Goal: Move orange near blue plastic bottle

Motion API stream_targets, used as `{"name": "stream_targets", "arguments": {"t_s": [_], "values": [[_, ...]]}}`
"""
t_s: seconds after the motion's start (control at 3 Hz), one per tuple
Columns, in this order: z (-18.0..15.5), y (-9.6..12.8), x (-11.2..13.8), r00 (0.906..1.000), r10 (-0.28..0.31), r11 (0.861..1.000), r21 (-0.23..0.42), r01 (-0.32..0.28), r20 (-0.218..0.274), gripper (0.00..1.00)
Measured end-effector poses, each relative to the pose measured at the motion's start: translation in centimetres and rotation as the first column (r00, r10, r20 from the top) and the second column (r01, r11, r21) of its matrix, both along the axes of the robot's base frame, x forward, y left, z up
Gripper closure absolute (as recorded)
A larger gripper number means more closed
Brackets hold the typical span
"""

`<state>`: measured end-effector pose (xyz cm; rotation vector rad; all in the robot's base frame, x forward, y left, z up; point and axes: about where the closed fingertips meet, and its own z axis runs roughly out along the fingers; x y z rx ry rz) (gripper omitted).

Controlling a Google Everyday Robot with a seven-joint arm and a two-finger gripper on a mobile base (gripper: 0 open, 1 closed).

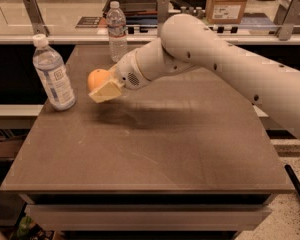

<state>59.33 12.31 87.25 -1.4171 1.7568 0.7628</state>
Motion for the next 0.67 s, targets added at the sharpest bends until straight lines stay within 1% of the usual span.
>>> {"name": "stream_targets", "arguments": {"t_s": [0.33,0.67], "values": [[-1.3,1.7,-0.1,0.9991,0.040,0.999,-0.021,-0.041,-0.009,1.00],[-3.5,2.0,1.3,0.9988,0.049,0.998,-0.043,-0.048,0.005,1.00]]}}
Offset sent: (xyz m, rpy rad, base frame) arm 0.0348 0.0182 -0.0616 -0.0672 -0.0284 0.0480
